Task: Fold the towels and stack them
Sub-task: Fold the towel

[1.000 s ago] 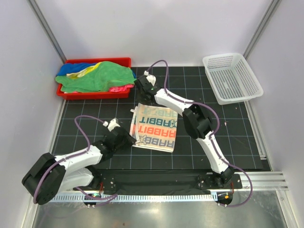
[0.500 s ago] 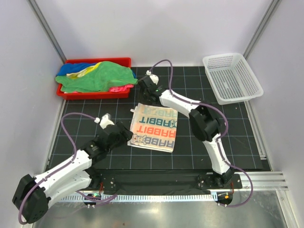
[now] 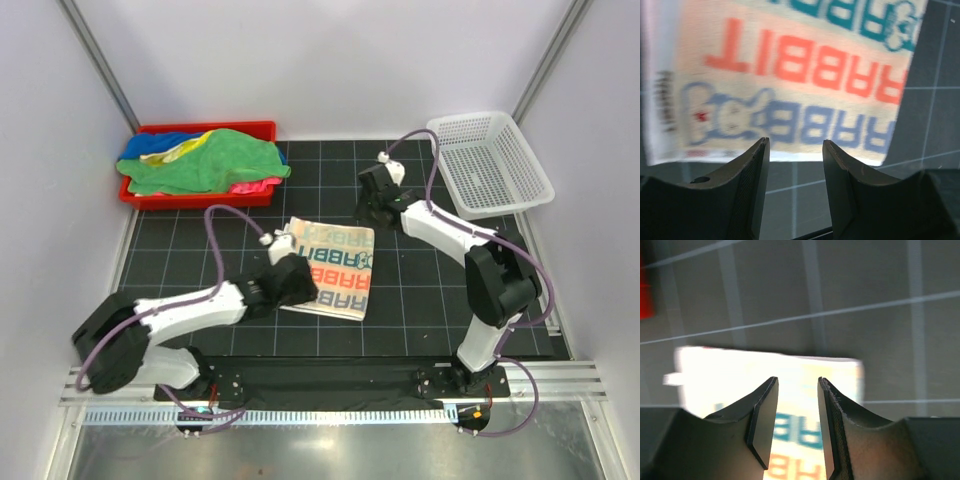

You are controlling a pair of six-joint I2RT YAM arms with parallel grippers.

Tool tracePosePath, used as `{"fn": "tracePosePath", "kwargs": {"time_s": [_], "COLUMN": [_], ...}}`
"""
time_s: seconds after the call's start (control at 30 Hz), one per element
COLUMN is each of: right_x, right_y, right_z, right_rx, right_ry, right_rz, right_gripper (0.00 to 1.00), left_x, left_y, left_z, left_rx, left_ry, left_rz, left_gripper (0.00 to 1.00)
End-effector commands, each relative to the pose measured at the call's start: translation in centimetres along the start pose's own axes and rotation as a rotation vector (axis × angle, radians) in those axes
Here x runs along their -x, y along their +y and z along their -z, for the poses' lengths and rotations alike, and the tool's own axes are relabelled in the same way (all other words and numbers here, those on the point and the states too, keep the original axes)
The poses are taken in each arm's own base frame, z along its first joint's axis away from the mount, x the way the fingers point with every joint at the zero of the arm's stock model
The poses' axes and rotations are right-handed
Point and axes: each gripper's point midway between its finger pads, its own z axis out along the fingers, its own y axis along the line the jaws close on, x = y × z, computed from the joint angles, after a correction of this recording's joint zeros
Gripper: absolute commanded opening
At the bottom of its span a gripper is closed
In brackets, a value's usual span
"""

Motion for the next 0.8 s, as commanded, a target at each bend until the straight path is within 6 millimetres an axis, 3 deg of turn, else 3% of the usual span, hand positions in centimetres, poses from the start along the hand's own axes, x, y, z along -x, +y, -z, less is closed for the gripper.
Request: {"fn": "tracePosePath", "kwargs": {"time_s": [0.0, 0.07, 0.13, 0.17, 0.2, 0.3, 0.33, 0.77], "right_x": [0.4, 0.1, -0.4, -0.6, -0.8, -1.2, -1.4, -4.4], "right_y": [-2.9, -4.5, -5.7, -5.7, -6.0, -6.5, -6.5, -7.9], "right_z": [-0.3, -0.7, -1.2, -1.6, -1.9, -2.8, -2.9, -5.1], "right_rx": [-0.055, -0.098, -0.112, -0.105, -0.104, -0.101, -0.099, -0.117], "right_ry": [-0.024, -0.016, 0.002, 0.007, 0.020, 0.041, 0.046, 0.106], "right_rz": [0.039, 0.048, 0.060, 0.061, 0.061, 0.077, 0.082, 0.078], "right_gripper": [0.44, 0.44, 0.45, 0.45, 0.45, 0.45, 0.45, 0.44], "left_x": [0.6, -1.2, -1.5, -2.7, -2.5, -3.9, -3.8, -8.5], "left_y": [-6.6, -7.6, -10.2, -9.9, -11.4, -11.4, -12.4, -9.8], "left_z": [-0.7, -2.6, -3.2, -4.6, -4.7, -6.2, -6.0, -8.0], "left_rx": [-0.089, -0.060, -0.084, -0.050, -0.062, -0.009, -0.012, 0.105], "left_ry": [-0.052, -0.014, -0.017, 0.004, -0.004, 0.008, -0.011, 0.056], "left_rz": [-0.064, -0.117, -0.148, -0.176, -0.188, -0.250, -0.265, -0.368], "left_gripper": [0.50, 0.49, 0.50, 0.50, 0.49, 0.49, 0.49, 0.46]}}
